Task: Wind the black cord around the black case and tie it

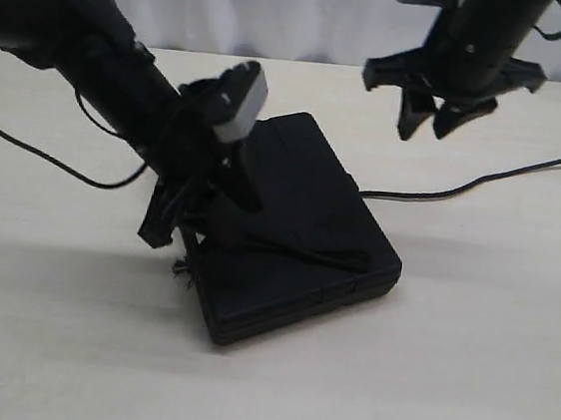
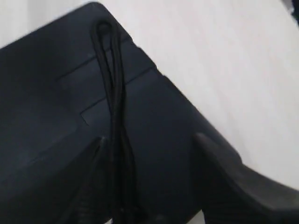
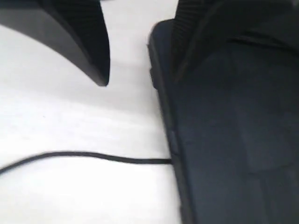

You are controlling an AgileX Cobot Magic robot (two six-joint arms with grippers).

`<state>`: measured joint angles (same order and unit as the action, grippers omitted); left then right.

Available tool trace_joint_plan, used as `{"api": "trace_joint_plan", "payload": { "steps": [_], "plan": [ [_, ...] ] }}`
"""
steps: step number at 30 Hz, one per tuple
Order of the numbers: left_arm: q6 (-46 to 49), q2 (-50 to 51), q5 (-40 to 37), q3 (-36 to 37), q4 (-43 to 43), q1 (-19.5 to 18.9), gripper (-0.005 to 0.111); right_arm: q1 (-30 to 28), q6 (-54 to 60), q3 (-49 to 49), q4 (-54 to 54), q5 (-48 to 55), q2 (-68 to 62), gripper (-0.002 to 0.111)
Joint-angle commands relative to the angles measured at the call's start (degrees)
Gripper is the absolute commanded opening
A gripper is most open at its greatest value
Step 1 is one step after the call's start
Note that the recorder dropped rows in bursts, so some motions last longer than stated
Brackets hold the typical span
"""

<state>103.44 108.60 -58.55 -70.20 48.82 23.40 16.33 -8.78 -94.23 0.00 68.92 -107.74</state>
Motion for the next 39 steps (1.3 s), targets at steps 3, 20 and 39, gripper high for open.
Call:
{"api": "trace_joint_plan", "payload": {
  "steps": [3,20,39],
  "plan": [
    [-0.31,-0.02,17.24,3.04,-4.66,7.45,0.048,-12.85,1.47,13.02,0.9,-11.59,2.55,0.041],
    [-0.02,-0.02,29.02,3.3,-5.03,10.0,0.048,-28.83,45.45,29.81,74.4,-35.84,-12.64,0.041],
    [-0.02,-0.02,33.79,3.3,-5.12,10.0,0.048,-24.94,45.81,23.04,73.68,-42.28,-18.47,0.041]
  ]
}}
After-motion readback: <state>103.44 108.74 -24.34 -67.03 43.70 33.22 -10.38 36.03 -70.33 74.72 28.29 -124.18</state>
